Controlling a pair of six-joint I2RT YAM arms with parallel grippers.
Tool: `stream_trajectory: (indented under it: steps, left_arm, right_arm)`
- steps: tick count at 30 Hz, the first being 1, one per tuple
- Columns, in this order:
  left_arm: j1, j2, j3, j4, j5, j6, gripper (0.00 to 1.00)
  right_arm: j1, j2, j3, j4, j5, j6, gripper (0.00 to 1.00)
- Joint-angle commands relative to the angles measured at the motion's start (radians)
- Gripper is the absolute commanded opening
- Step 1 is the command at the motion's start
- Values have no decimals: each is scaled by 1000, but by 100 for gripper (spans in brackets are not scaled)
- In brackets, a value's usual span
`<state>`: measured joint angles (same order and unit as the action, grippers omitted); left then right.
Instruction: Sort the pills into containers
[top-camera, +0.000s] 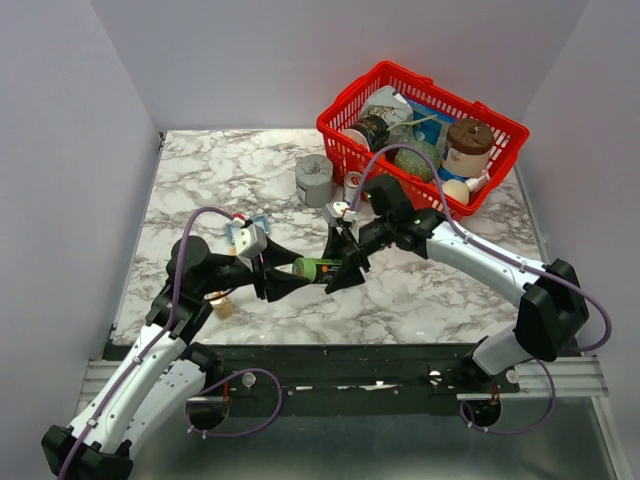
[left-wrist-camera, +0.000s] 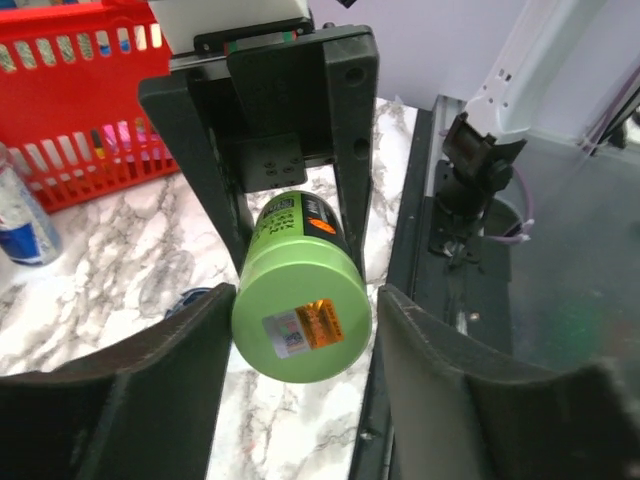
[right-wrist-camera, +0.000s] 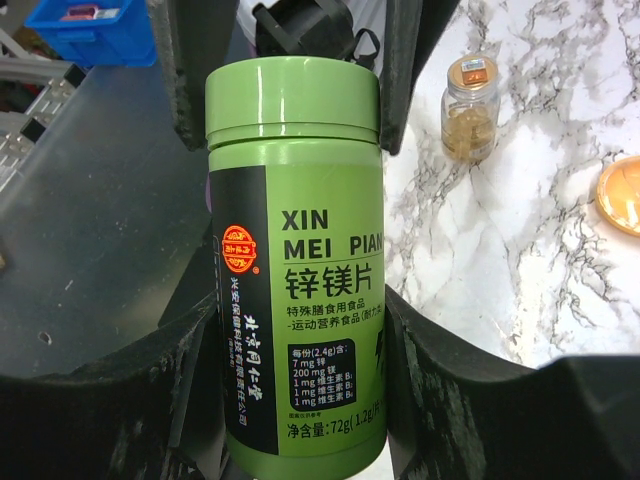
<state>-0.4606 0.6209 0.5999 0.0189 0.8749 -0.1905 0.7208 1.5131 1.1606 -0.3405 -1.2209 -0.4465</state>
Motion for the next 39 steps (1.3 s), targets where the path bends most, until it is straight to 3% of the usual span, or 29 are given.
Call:
stream_trajectory:
  steps: [1, 2, 3, 4, 5, 9, 12, 13, 14, 17, 19, 20, 22, 23, 25, 26, 27, 34, 37, 38, 39]
  left_arm:
    - [-10, 33, 26, 36, 13, -46, 48]
    - [-10, 40, 32, 23, -2, -47, 24]
    - [-10, 43, 50, -17, -25, -56, 9]
    - [-12, 45, 64, -58, -60, -70, 0]
    - [-10, 48, 76, -94, -103, -88, 0]
    - [-10, 57, 147, -276, -411, -392, 0]
    - [-12, 85, 187, -403, -552, -793, 0]
    - [-10, 94, 192, -424, -582, -1014, 0]
    - [-12, 106, 193, -453, -586, -1106, 0]
    - [-12, 154, 212, -554, -609, -1283, 0]
    - [-12, 163, 225, -518, -613, -1293, 0]
    - [-13, 174, 238, -505, -608, -1275, 0]
    - [-12, 212, 279, -485, -588, -1220, 19]
    - [-12, 221, 290, -475, -555, -1190, 43]
    - [-13, 218, 287, -416, -522, -1118, 70]
    - [-12, 211, 281, -395, -507, -1094, 89]
    - [-12, 183, 268, -372, -495, -1068, 96]
    - [16, 42, 242, -402, -441, -659, 99]
    - [16, -25, 287, -525, -351, -164, 99]
    - [16, -58, 284, -554, -328, 102, 99]
    - [16, -123, 259, -565, -315, 185, 99]
  right_arm:
    - [8, 10, 40, 5, -31, -12, 13]
    - [9, 9, 39, 5, -26, -12, 13]
    - [9, 7, 39, 5, -20, -12, 13]
    - [8, 4, 39, 5, 1, -12, 13]
    - [9, 2, 37, 8, 18, -12, 13]
    - [9, -25, 5, 90, 150, 47, 12]
    - [9, -42, -10, 150, 315, 104, 11]
    - [8, -44, -10, 161, 390, 115, 11]
    - [9, -44, -12, 173, 421, 126, 11]
    - [9, -44, -19, 192, 486, 138, 11]
    - [9, -45, -25, 193, 469, 135, 11]
    - [9, -50, -29, 196, 463, 135, 11]
    - [8, -50, -30, 198, 452, 135, 11]
    - [9, -51, -30, 198, 449, 135, 11]
    - [8, -48, -30, 198, 439, 137, 11]
    - [8, -48, -32, 198, 425, 141, 11]
    - [8, -45, -30, 199, 417, 144, 11]
    - [3, -44, -29, 199, 338, 154, 11]
    - [-4, -45, -29, 180, 221, 114, 11]
    - [-3, -45, -21, 149, 142, 77, 12]
    - [-4, -44, -18, 109, 106, 31, 12]
